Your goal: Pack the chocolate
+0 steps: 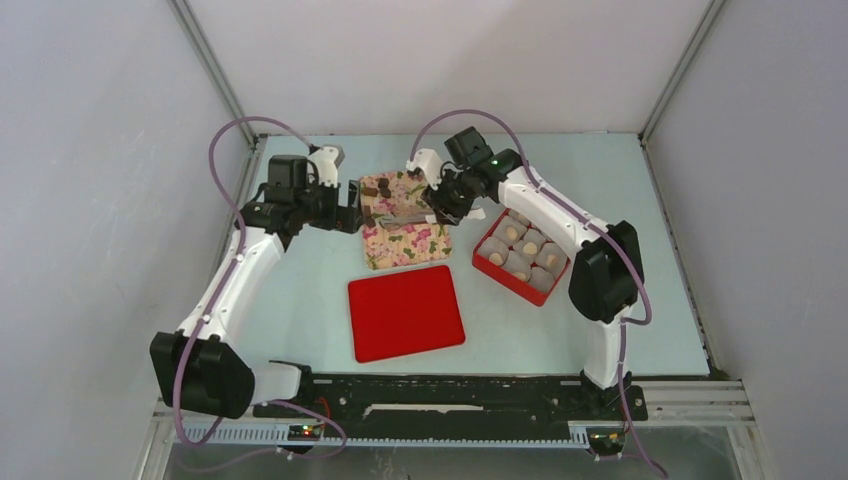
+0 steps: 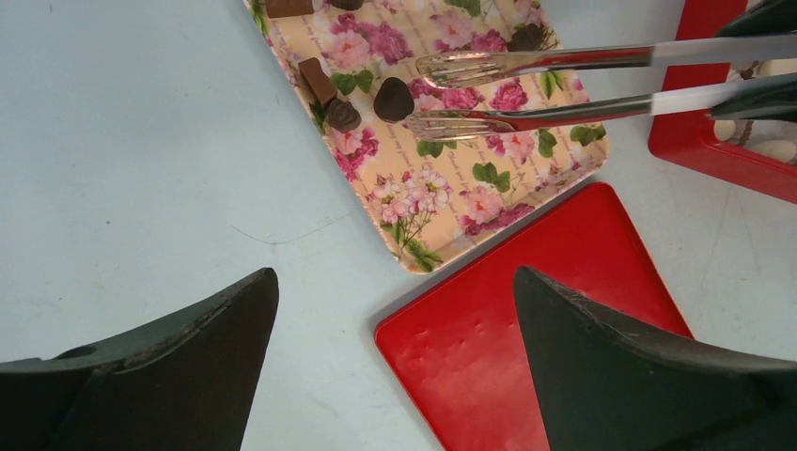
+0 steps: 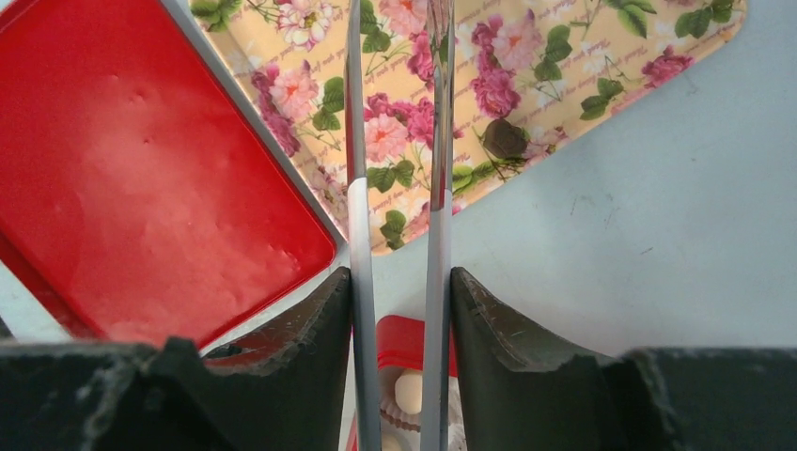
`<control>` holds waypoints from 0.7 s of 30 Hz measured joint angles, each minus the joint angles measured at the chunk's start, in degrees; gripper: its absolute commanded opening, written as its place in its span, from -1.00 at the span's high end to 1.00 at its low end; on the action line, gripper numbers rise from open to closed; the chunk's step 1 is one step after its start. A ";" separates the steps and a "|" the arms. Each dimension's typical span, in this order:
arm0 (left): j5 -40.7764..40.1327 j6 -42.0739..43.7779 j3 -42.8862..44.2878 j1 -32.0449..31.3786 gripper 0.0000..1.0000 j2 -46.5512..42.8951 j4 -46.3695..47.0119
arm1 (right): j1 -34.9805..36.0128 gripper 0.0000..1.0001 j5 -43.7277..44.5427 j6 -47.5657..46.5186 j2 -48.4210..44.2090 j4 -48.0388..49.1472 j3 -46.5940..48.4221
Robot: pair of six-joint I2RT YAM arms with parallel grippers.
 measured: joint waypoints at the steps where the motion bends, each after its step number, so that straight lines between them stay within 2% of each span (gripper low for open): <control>1: 0.00 -0.22 -0.02 0.00 -0.97 -0.33 0.04 | 0.15 0.13 0.22 -0.15 0.46 0.13 0.11; 8: 0.00 -0.48 -0.52 0.04 -0.97 -3.08 0.42 | 0.61 0.09 3.63 -0.44 2.45 1.36 0.11; 16: 0.17 -1.95 -0.92 0.22 -0.97 -3.32 0.48 | 0.90 0.09 2.36 -1.99 4.59 2.75 1.27; 21: 0.22 -1.99 -0.92 0.22 -0.97 -3.32 0.66 | 0.96 0.19 0.87 -2.73 6.45 3.96 1.36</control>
